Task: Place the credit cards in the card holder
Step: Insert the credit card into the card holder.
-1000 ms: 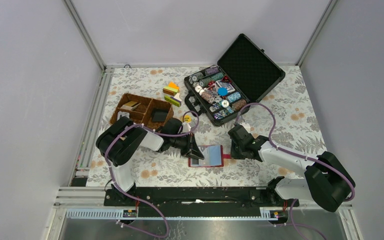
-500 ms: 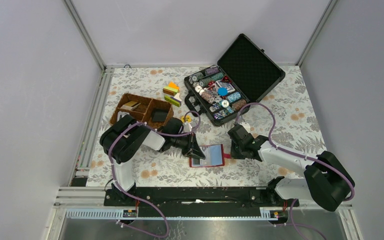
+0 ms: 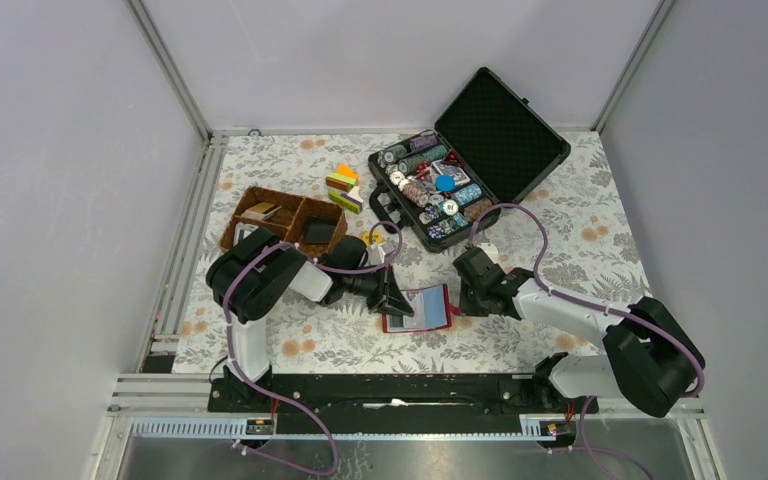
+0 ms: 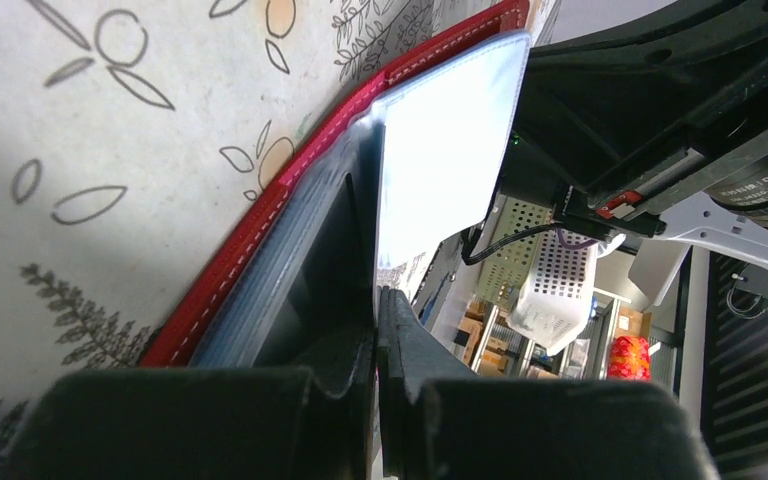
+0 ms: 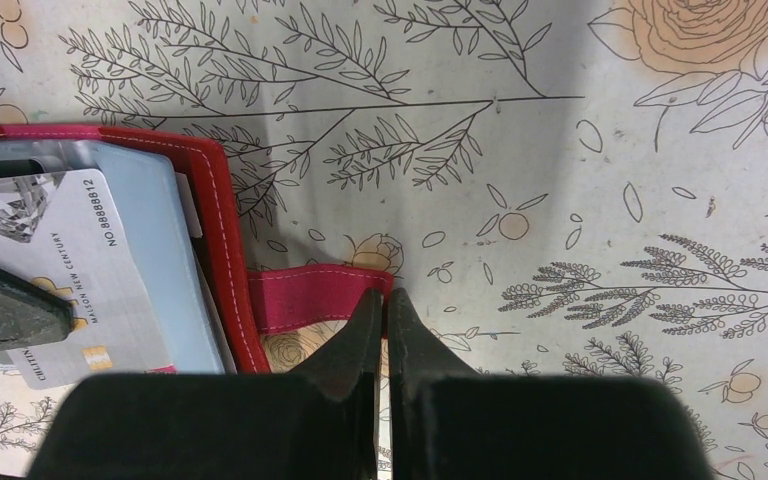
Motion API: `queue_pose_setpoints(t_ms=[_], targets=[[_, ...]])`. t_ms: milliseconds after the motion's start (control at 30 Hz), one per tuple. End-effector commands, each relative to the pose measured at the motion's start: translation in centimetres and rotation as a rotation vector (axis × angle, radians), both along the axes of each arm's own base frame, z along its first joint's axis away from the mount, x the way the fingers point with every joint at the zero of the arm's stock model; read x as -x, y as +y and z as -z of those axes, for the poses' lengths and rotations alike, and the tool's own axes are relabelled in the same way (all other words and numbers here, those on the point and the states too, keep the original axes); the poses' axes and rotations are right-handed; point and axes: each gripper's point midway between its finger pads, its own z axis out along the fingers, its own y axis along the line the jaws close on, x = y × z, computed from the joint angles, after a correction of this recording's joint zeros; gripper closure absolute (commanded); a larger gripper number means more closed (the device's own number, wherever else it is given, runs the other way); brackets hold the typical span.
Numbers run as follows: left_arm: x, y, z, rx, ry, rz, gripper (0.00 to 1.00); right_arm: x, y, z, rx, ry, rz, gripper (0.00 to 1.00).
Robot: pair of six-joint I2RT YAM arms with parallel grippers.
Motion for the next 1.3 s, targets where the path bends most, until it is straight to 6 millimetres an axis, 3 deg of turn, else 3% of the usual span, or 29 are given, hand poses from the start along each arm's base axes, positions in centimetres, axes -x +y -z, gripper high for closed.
queue_pose_setpoints(t_ms=[0,333,600,767,967,1267], targets=[[-1.4,-0.8,0.3,0.016,-0.05,-0.044,1.0,-0.1,0.3,0.7,0.003,0.02,-0.004,1.0],[-1.3,-1.1,0.6,0.015,-0.037,-0.061,1.0,-0.2,0.2,0.2,0.012,0.014,-0.007,1.0],[-0.9,-0.3,2.4,-0.058,-0.019,-0.058,1.0,-1.3,-0.2,-4.3,-0.02,-0.095,0.024,0.56],[-0.6,0.0,2.8,-0.071,-0.015,-0.058,1.0,-1.0,1.9,-5.9,-0.18,-0.115,-0.017,0.43],[-0.7,0.0,2.8,-0.074,-0.017,-0.059,1.0,0.2,3.5,-4.3,-0.306,-0.046,-0.053,0.41],[-0.5,0.1,2.8,-0.076,-0.017,-0.058,1.0,0.8,3.9,-2.5,-0.419,0.018,-0.069,0.43]])
